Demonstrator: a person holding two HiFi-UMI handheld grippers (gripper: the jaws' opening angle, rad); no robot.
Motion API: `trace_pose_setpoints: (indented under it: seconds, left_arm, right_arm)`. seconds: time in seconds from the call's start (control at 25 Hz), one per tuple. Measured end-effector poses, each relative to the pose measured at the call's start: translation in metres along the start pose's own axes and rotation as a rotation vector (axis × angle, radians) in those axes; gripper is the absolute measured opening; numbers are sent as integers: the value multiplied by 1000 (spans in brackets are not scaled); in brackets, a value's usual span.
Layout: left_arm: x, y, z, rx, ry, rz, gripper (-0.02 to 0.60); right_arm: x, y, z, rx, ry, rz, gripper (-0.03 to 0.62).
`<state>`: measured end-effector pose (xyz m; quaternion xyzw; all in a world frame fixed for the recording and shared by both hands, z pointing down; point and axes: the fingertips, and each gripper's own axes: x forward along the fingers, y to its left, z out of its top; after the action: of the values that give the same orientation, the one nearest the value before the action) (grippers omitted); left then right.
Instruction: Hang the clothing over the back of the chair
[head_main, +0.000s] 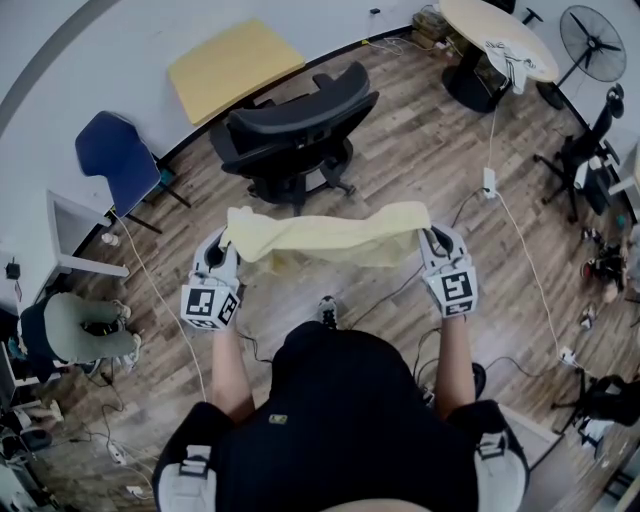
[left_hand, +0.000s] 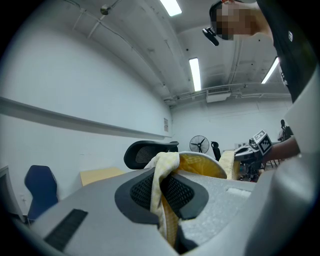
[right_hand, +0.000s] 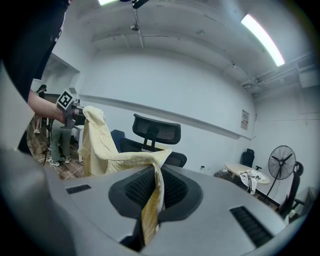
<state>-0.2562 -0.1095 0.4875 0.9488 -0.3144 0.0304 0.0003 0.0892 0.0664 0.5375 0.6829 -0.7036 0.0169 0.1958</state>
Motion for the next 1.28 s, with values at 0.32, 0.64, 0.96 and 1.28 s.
trace_pose_setpoints:
  seconds: [0.32,0.64,0.96,1.28]
  left_arm:
    - [18,17,0,2,-3,-22,11]
    - [31,36,11,14,-2,-34,11]
    - [42,52,7,23,5,-56,11]
    - [57,67,-1,14,7,-88,11]
  right_arm:
    - [18,-4,4,3,5,-31,7]
    - [36,-7,16,14,-11,-49,8]
    - [49,-6,19,19,-3,-69,8]
    - [62,-2,22,10,14,-89,8]
